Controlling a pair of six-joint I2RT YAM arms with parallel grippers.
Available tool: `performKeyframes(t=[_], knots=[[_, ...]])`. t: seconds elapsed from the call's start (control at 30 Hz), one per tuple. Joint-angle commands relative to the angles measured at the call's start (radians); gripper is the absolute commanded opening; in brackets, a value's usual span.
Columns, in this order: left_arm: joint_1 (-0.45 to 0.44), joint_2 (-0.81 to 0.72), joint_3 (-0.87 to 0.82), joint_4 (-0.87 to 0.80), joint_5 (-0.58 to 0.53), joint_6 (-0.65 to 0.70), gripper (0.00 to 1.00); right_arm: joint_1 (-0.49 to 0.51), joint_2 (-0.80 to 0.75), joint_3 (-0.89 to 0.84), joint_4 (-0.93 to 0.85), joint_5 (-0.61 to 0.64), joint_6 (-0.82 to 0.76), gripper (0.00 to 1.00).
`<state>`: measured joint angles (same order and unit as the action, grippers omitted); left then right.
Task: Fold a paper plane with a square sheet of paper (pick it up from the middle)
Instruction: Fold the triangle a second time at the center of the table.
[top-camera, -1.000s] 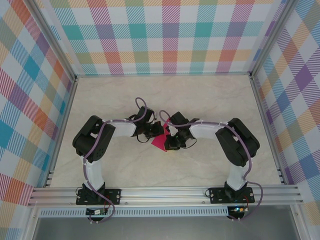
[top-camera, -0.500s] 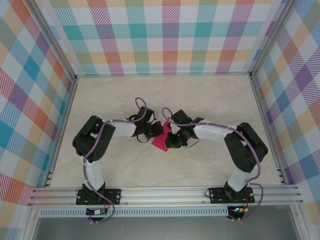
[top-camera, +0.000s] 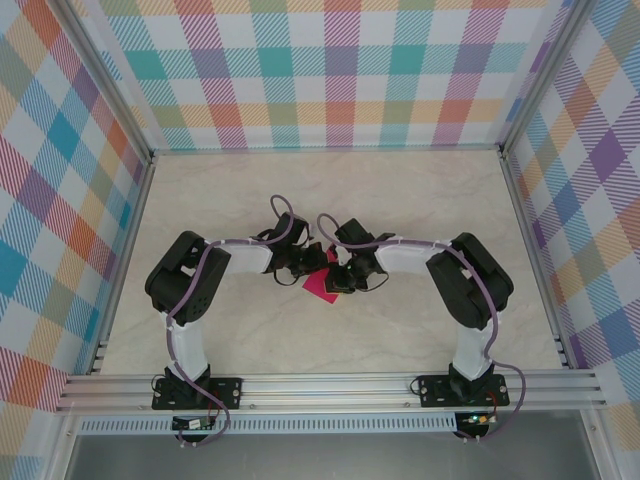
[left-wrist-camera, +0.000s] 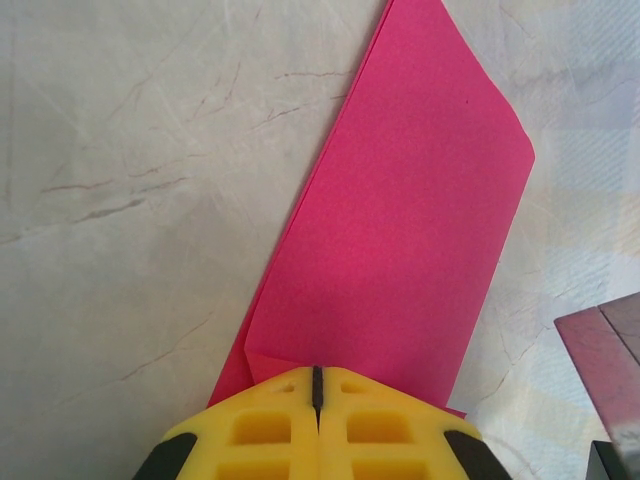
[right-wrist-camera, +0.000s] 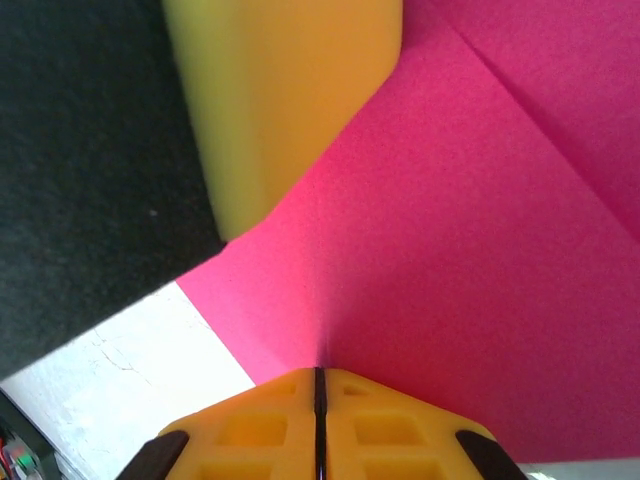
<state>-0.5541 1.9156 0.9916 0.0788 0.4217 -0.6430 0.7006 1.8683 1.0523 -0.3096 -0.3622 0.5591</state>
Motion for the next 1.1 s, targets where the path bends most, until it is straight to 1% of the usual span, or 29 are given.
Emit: performKeyframes(t=[0.0,0.2,0.3,0.43,0.57,0.77,0.93,1.07], knots=[[0.003,0.087,-0.057,-0.179,-0.169,-0.01,0.0,0.008,-0.029,-0.069,-0.059,-0.05,-0.045,0.11],[0.003,0.084,-0.059,-0.176,-0.172,-0.014,0.0,0.008,-0.106,-0.139,-0.094,-0.083,-0.096,0.11],[0.003,0.085,-0.057,-0.168,-0.158,-0.014,0.0,0.006,-0.153,-0.124,-0.083,-0.059,-0.076,0.11],[0.003,0.076,-0.044,-0.163,-0.13,-0.014,0.0,0.006,-0.217,-0.102,-0.006,-0.003,-0.004,0.11],[0.003,0.054,-0.032,-0.166,-0.1,-0.011,0.0,0.007,-0.173,-0.079,0.054,0.009,0.065,0.11],[0.003,0.003,0.015,-0.181,-0.046,-0.002,0.0,0.006,-0.07,-0.061,0.074,0.019,0.116,0.1],[0.003,-0.039,0.065,-0.204,-0.013,0.017,0.0,0.007,-0.062,-0.08,0.064,0.033,0.119,0.09],[0.002,-0.071,0.054,-0.174,0.032,0.013,0.0,0.007,-0.06,-0.087,0.04,0.053,0.111,0.08]])
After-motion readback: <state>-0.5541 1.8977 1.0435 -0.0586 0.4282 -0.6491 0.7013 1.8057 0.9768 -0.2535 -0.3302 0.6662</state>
